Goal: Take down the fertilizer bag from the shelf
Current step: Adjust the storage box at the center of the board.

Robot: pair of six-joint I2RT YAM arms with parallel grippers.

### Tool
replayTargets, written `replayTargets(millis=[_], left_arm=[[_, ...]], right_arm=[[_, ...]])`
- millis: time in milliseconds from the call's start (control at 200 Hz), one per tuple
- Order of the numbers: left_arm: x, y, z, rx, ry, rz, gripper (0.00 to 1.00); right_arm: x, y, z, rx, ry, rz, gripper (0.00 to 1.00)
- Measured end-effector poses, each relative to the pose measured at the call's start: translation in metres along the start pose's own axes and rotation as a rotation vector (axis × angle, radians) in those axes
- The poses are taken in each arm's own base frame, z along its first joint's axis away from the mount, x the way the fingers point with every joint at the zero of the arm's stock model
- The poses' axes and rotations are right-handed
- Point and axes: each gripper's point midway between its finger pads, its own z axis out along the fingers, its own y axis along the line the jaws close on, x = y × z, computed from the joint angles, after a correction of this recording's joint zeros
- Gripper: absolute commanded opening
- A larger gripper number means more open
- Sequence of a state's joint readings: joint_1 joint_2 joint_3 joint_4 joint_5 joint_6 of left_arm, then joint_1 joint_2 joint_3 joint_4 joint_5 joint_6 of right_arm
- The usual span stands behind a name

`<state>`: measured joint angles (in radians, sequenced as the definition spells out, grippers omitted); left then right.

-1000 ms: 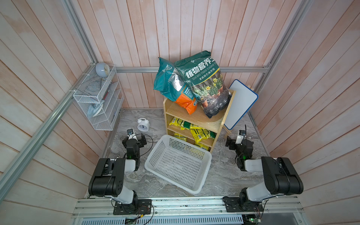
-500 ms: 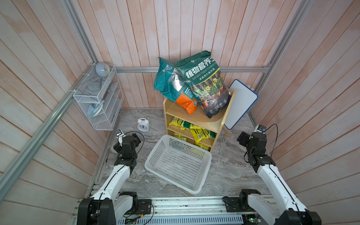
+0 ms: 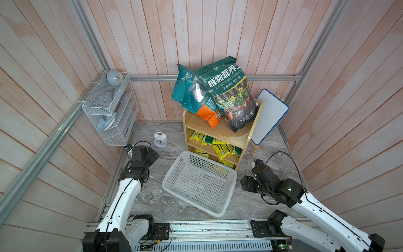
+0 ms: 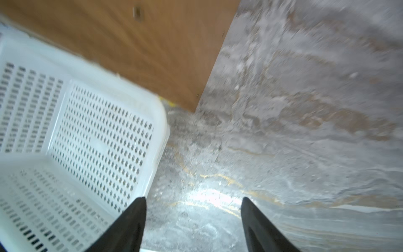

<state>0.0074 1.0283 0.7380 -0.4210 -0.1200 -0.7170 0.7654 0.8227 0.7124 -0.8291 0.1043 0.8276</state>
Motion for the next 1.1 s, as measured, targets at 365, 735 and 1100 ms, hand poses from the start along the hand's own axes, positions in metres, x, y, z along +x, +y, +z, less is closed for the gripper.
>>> replayTargets(millis=[365, 735, 1100], left_arm=[[0.005, -0.012, -0.033, 0.057, 0.077, -0.035, 1.00], [-0.015, -0.028, -0.063, 0.064, 0.096, -0.018, 1.00], [-0.055, -0.142, -0.145, 0.449, 0.031, 0.064, 1.00]], right_arm=[[0.031, 0.055, 0.043, -0.113, 0.218, -0.026, 0.57], [0.029, 0.100, 0.066, -0.172, 0.290, -0.118, 0.59], [-0.015, 0.094, 0.026, -0.105, 0.152, -0.267, 0.75]])
